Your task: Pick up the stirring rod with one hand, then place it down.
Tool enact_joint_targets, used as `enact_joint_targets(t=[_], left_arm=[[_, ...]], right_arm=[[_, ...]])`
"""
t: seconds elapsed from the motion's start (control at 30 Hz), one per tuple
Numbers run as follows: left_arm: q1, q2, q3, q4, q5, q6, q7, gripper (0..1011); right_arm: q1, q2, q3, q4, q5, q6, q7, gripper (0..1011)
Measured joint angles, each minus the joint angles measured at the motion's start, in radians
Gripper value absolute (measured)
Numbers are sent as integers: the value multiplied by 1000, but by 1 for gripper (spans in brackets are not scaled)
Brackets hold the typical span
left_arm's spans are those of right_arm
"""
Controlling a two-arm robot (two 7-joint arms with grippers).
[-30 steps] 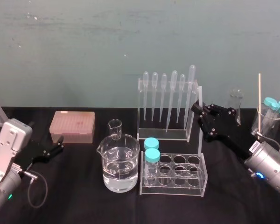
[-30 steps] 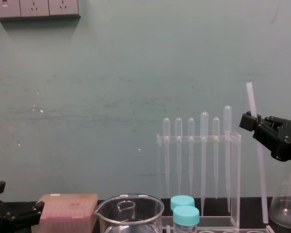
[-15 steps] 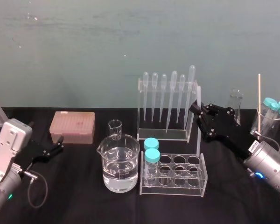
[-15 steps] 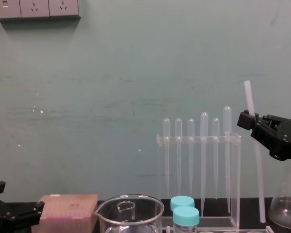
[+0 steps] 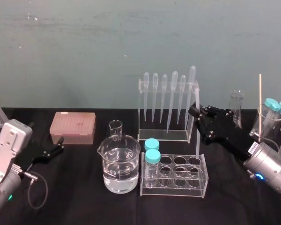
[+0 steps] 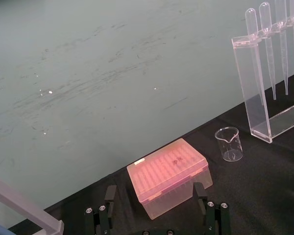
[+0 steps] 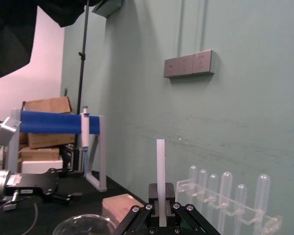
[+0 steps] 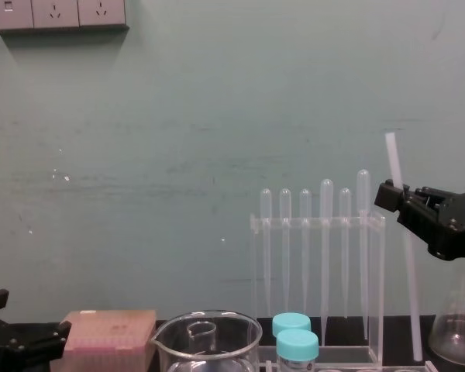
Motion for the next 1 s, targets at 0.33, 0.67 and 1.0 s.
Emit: enact_joint_targets(t=[0.33,0.67,1.0], left_arm=[[0,0,0,0,0,0,0,1000],[0,0,0,0,0,0,0,1000],[0,0,0,0,0,0,0,1000]], right_arm=[[-14,21,-17,-25,10,34,19,67],[-16,35,-34,-30,6,59,19,67],[-5,32,-56,10,6,73,27,66]])
